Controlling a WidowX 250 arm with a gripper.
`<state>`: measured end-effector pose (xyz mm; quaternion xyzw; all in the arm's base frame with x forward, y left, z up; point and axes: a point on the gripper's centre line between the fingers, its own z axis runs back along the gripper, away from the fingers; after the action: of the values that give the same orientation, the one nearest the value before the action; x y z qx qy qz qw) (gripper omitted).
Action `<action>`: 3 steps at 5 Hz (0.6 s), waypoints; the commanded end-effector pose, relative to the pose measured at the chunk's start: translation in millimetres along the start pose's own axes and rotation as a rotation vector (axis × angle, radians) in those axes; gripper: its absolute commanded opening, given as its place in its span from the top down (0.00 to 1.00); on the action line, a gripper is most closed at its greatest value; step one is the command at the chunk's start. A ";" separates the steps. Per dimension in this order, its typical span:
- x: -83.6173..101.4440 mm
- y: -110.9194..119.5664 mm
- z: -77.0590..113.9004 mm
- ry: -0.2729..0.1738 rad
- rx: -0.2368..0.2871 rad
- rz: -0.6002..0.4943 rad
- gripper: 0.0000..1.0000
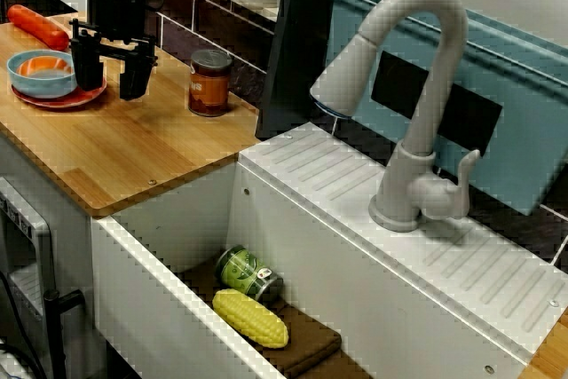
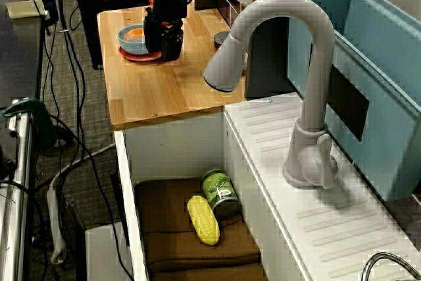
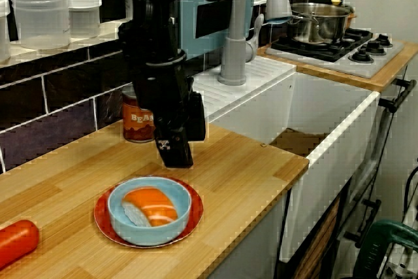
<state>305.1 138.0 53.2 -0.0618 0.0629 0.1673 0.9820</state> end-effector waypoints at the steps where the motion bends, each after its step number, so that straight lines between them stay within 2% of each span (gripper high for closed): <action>1: -2.2 -24.4 44.0 -0.240 0.067 0.036 0.00; 2: -3.9 -25.0 55.0 -0.319 0.071 0.077 0.00; 3: -5.8 -24.5 64.0 -0.391 0.116 0.076 1.00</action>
<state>307.3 122.6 96.0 0.0228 -0.0787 0.2119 0.9739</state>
